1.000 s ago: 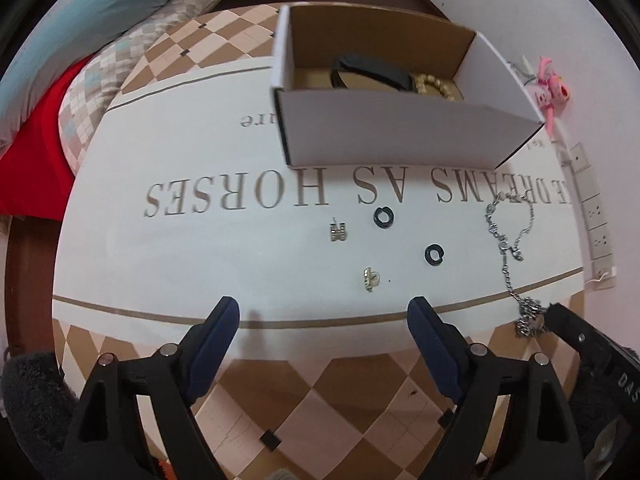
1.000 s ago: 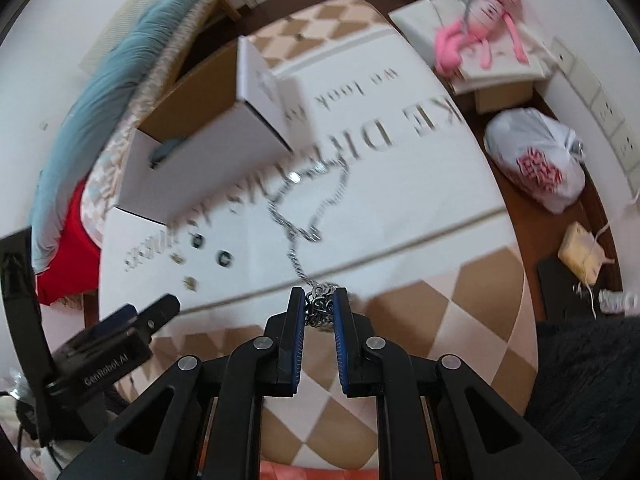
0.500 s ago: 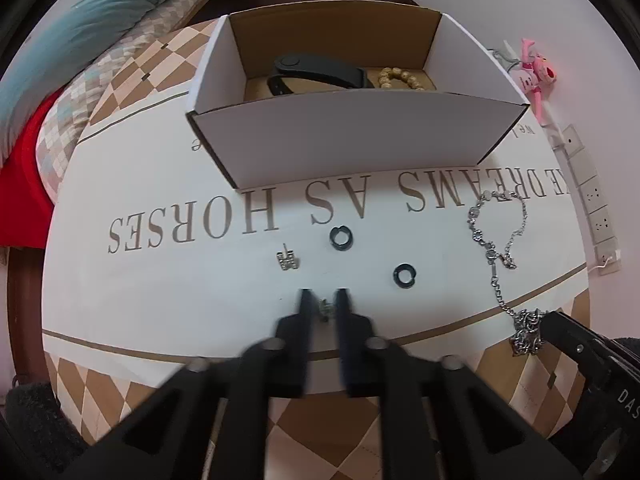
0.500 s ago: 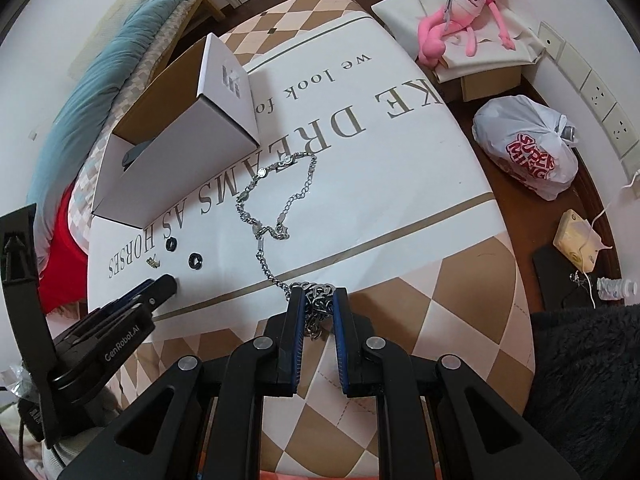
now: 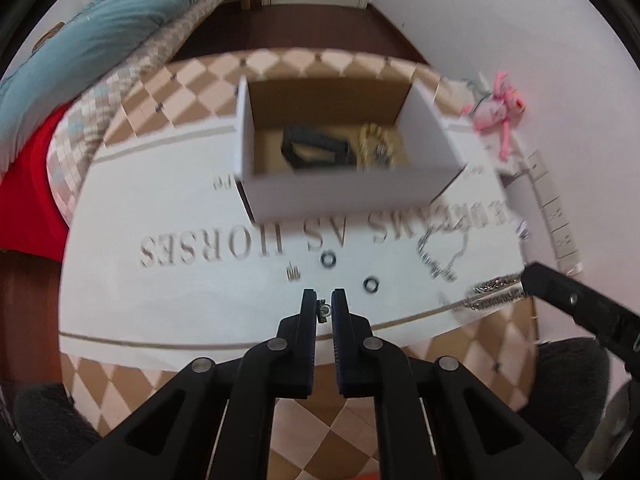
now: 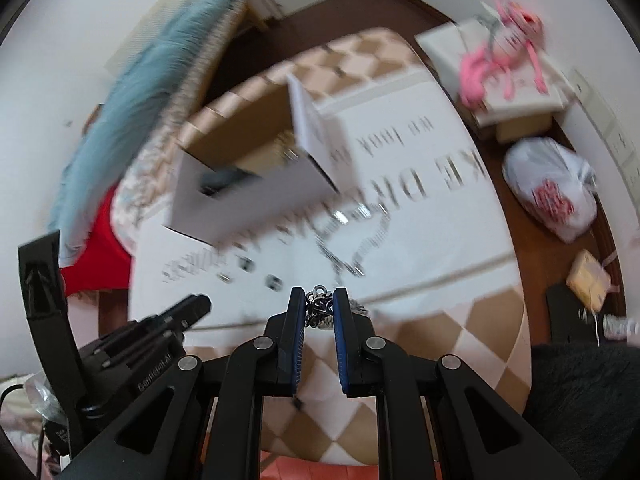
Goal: Organize jewelry
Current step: 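Carry the chain bracelet and earring into the white box and open both tools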
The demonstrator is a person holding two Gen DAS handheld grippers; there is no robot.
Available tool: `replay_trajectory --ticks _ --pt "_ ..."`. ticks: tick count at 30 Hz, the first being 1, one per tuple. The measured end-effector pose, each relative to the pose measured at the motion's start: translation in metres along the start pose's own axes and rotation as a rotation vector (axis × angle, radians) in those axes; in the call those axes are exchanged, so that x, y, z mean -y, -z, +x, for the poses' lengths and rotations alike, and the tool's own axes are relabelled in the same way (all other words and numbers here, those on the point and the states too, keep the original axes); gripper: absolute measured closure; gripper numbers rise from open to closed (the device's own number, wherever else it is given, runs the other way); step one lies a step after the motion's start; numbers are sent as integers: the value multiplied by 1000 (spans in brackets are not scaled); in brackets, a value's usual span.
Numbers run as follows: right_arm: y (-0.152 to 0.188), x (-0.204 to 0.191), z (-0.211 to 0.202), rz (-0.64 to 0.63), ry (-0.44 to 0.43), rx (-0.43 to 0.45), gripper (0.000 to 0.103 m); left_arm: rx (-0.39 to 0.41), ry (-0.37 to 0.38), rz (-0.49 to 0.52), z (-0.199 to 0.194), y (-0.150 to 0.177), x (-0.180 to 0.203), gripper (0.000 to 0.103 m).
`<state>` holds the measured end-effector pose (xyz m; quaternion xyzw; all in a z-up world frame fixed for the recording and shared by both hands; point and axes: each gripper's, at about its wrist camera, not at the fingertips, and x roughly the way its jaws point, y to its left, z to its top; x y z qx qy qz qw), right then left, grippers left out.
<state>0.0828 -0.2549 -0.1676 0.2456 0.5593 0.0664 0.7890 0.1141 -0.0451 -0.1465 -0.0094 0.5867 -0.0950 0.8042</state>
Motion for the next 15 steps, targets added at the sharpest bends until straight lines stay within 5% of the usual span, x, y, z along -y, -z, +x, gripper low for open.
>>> replay_trajectory --ticks 7,15 --pt "-59 -48 -39 -106 -55 100 88 56 22 -12 -32 -65 -20 98" --pt "-128 -83 -12 -210 34 110 88 44 -9 -3 -8 -141 -42 98"
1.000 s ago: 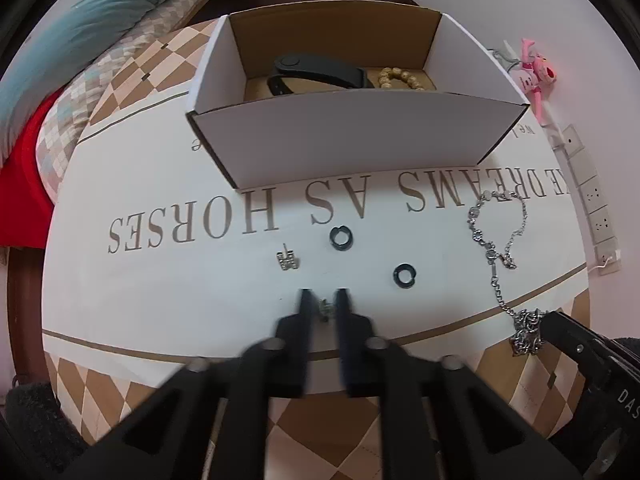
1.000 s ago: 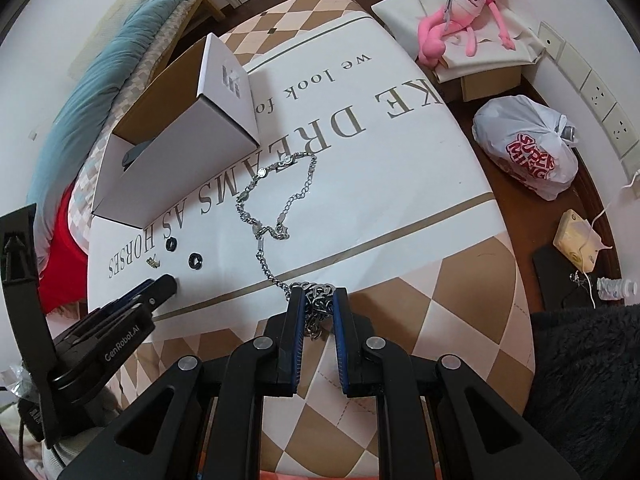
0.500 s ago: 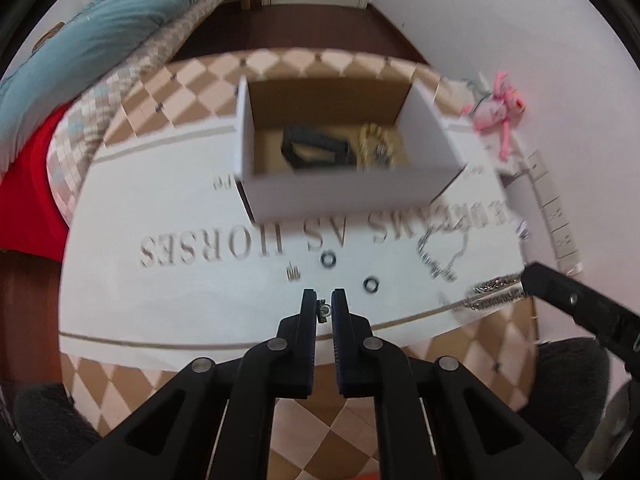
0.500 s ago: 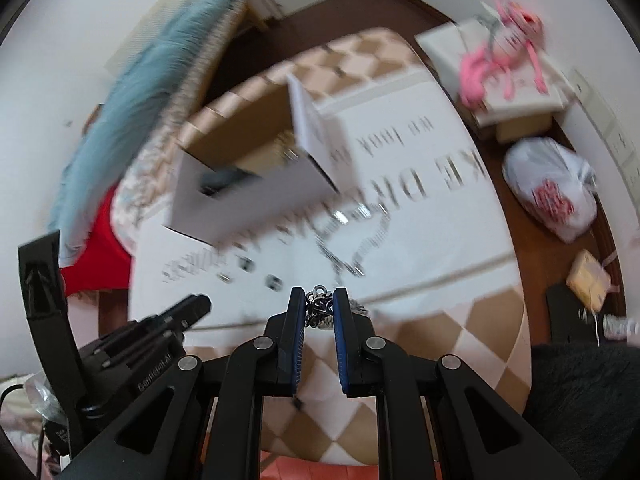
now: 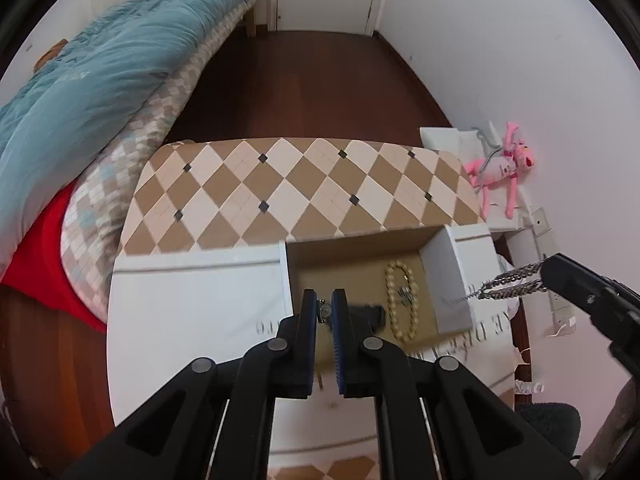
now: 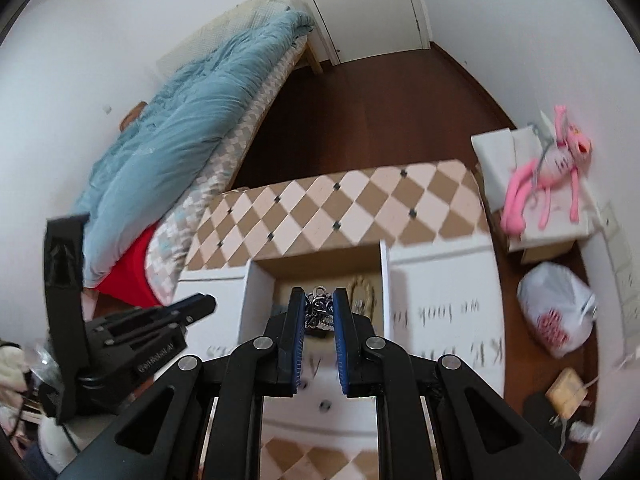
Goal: Organize jewelry
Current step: 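Carry the chain bracelet and earring into the white box and open both tools, then lift both open tools out of the white box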
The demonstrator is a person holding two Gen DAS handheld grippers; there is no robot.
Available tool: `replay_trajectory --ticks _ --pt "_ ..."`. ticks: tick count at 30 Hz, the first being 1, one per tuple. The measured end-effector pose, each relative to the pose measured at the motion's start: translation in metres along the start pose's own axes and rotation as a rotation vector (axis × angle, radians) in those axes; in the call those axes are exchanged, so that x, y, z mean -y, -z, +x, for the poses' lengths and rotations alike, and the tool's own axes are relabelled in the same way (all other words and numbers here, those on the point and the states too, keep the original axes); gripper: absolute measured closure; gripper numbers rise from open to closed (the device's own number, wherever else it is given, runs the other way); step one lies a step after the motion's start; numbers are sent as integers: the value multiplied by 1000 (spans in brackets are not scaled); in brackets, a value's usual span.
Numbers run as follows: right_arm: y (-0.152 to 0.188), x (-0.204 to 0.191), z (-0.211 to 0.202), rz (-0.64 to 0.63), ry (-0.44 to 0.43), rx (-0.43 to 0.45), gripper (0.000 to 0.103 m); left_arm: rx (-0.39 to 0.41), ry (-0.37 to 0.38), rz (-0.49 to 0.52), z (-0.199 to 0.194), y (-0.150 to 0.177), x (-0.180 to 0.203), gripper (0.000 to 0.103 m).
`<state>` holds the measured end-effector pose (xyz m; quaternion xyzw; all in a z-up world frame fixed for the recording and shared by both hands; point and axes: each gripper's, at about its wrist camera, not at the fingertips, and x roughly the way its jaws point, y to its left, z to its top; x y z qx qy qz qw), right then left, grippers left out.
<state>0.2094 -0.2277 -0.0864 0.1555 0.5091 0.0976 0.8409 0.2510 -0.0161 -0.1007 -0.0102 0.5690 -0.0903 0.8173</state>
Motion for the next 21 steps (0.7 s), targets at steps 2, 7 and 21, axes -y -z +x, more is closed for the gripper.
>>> replay_trajectory --ticks 2,7,21 --pt "-13 -2 18 -21 33 -23 88 -23 2 2 13 -12 -2 98" --pt "-31 2 63 -53 101 -87 88 -104 -8 7 48 -29 -4 98" --pt "-35 27 111 -32 172 -217 54 -125 -103 -67 59 -41 -16 27"
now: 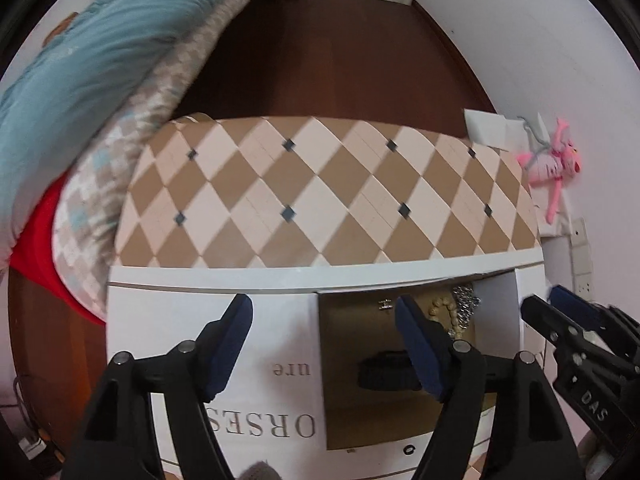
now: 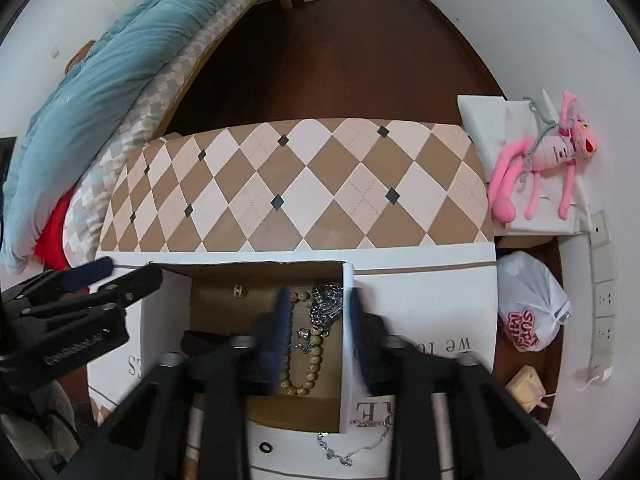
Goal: Organize jewelry
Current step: 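Lift both open tools out of the white box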
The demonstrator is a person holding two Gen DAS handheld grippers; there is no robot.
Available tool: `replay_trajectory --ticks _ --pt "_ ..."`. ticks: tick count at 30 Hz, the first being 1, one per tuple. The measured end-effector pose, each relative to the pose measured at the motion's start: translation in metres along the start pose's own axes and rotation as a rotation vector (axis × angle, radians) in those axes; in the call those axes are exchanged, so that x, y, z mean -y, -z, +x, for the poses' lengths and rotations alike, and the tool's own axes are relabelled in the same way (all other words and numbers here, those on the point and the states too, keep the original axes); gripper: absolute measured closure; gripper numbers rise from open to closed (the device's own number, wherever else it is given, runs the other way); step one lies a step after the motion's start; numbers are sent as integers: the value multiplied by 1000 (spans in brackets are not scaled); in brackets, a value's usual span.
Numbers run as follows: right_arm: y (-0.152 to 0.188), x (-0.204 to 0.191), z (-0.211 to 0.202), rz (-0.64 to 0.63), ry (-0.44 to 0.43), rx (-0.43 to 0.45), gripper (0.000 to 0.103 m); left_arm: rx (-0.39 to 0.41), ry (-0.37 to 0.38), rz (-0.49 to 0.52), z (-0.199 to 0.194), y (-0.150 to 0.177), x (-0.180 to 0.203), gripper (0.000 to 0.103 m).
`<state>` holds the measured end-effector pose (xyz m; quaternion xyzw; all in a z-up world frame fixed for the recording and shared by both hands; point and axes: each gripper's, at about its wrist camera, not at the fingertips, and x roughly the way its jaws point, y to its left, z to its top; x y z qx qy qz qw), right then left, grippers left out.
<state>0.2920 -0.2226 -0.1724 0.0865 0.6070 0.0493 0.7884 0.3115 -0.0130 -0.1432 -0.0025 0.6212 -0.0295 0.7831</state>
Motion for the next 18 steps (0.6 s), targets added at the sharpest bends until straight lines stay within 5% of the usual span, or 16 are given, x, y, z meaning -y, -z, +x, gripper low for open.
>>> replay_trajectory --ticks 4,6,8,18 --pt "12 -2 -8 -35 65 25 48 25 -60 -7 -4 10 -8 5" --pt "19 -3 -9 -50 108 27 14 48 -79 -15 -5 18 -11 2" --pt "29 -4 -7 -57 130 27 1 66 -105 -11 -5 30 -11 0" --pt "63 -5 4 -53 186 13 0 63 -125 -18 -1 69 -9 0"
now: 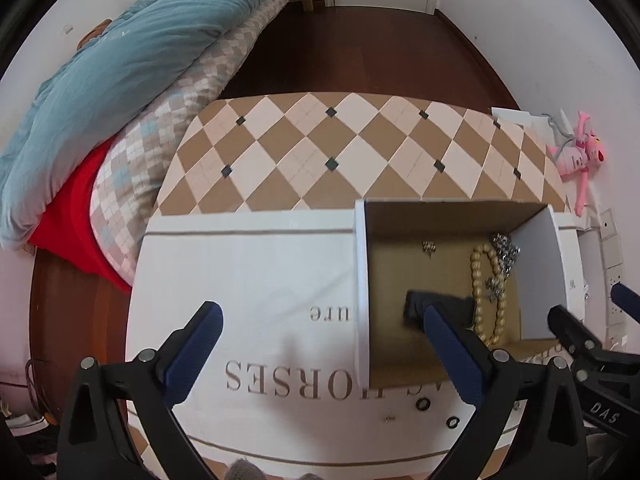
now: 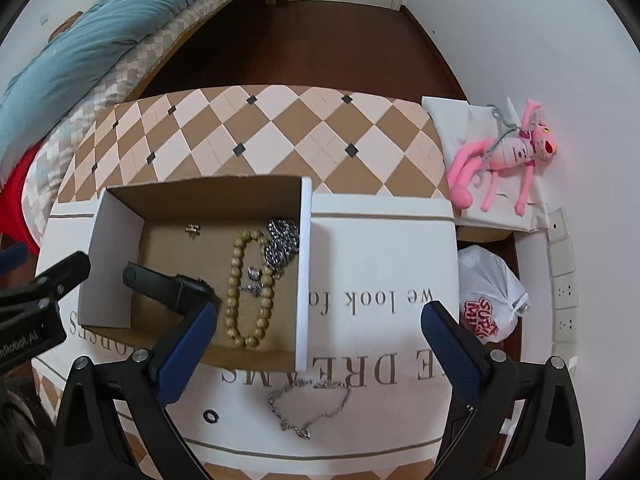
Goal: Organize jewelry
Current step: 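Lift both open tools out of the white box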
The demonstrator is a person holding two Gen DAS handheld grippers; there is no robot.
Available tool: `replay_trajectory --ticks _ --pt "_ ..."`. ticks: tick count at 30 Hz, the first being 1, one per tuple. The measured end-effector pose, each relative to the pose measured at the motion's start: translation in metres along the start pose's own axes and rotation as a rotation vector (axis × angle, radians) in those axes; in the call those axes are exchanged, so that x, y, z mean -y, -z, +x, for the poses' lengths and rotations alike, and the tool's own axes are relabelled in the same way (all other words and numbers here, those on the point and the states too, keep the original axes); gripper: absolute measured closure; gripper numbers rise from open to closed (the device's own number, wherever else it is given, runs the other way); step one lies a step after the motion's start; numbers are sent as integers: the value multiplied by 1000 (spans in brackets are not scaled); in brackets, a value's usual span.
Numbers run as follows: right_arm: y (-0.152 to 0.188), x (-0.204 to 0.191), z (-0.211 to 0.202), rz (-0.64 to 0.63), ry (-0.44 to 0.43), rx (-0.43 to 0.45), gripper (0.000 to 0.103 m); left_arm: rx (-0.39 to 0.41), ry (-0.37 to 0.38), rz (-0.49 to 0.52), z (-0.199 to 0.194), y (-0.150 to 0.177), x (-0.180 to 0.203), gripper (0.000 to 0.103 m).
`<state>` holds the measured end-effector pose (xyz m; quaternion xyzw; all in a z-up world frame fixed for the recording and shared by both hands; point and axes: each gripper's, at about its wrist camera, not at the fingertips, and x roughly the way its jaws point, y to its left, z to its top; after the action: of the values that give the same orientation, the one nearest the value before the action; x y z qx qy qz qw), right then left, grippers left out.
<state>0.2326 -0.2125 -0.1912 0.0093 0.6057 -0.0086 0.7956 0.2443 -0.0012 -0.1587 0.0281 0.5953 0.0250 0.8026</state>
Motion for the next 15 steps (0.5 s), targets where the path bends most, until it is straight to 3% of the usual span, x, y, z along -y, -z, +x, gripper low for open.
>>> replay_trajectory --ticks 8,15 --pt "19 4 -25 24 4 48 0 23 20 -24 -19 20 2 0" --pt "36 11 -69 46 16 144 0 117 34 -30 -67 36 1 0"
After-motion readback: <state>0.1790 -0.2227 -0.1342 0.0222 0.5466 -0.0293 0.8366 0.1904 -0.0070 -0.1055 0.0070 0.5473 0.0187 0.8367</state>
